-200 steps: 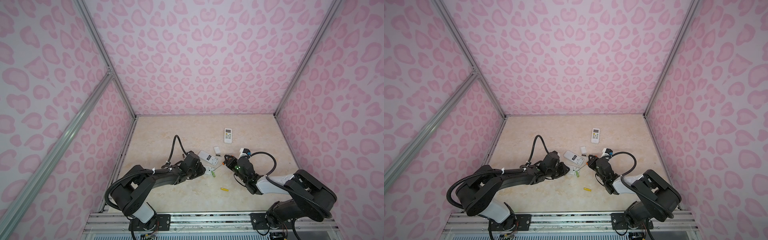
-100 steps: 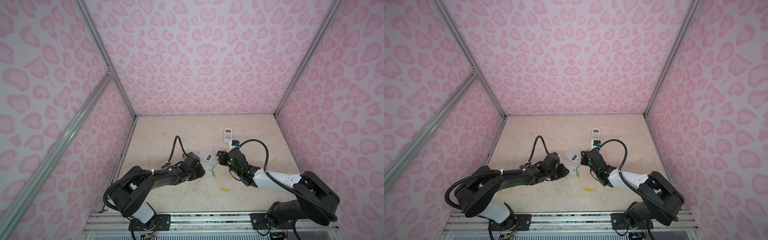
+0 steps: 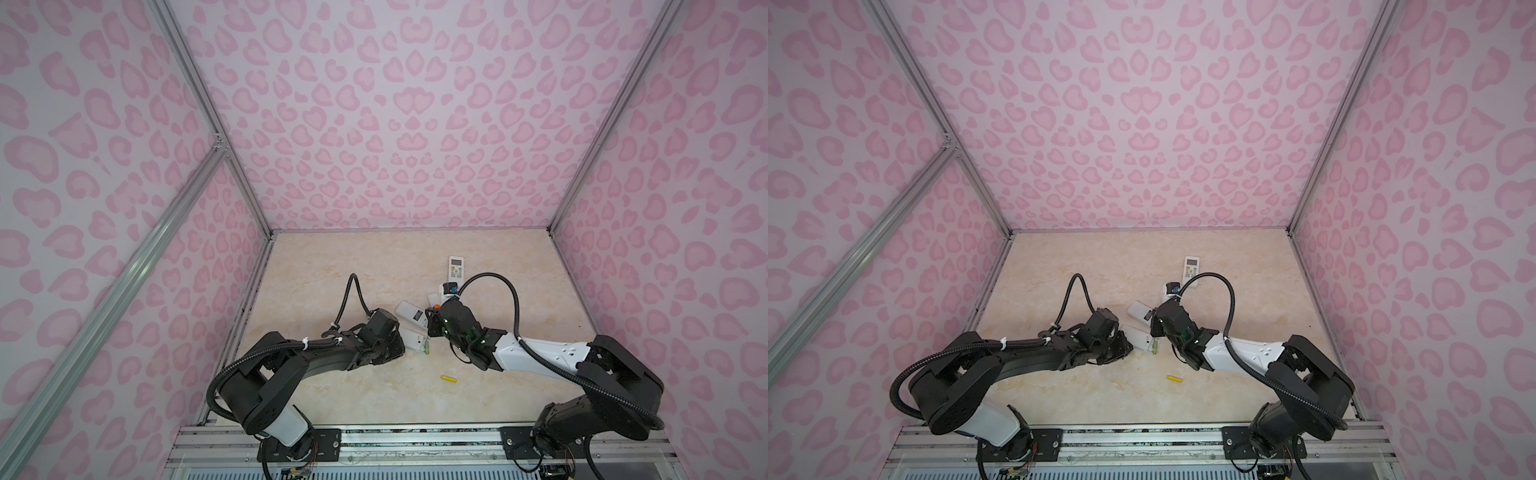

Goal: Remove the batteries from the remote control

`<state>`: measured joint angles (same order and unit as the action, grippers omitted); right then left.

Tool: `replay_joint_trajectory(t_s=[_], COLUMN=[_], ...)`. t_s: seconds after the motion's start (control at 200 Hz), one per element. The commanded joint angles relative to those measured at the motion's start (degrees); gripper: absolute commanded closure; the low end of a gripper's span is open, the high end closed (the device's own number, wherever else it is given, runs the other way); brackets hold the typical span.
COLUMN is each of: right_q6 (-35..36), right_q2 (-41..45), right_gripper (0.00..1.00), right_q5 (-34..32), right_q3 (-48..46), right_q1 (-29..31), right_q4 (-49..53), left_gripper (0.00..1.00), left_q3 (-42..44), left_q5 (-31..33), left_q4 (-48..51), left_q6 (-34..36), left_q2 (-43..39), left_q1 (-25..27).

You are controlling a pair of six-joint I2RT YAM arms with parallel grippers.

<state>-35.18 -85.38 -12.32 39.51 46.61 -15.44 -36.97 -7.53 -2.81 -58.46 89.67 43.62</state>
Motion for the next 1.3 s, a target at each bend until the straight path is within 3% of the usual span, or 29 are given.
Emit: replay_joint_trajectory(t_s=[0.0, 0.41, 0.6, 0.83, 1.03, 1.295], right_q6=[1.97, 0.87, -0.45, 1.25, -2.33, -2.49], right_q2=[0.45, 5.27, 16.17, 26.76, 29.34, 24.53], right_gripper=[1.00, 1.00, 1.00, 1.00, 1.00, 1.00], right_q5=[-3.33, -6.05, -9.25, 0.96, 8.07, 10.18], right_q3=[-0.09, -1.23, -4.42, -10.37, -16.10, -13.65], right_q1=[0.10, -0.05, -4.79, -17.55, -18.23, -18.14], right_q4=[1.88, 3.30, 15.43, 29.82, 21.72, 19.58], left_gripper=[0.77, 0.77, 0.77, 0.77, 0.77, 0.77], left_q3=[0.15, 0.07, -1.19, -3.05, -4.40, -4.08], left_q5=[1.29, 1.46, 1.41, 1.34, 1.16, 2.07], left_q4=[5.18, 5.56, 6.51, 7.48, 8.31, 9.48], left_q6=[0.58, 0.78, 1.70, 2.99, 3.88, 4.38], left_q2=[-0.17, -0.81, -1.66, -2.46, -2.64, -4.78], left_q1=[0.00, 0.06, 0.06, -0.10, -0.05, -0.03])
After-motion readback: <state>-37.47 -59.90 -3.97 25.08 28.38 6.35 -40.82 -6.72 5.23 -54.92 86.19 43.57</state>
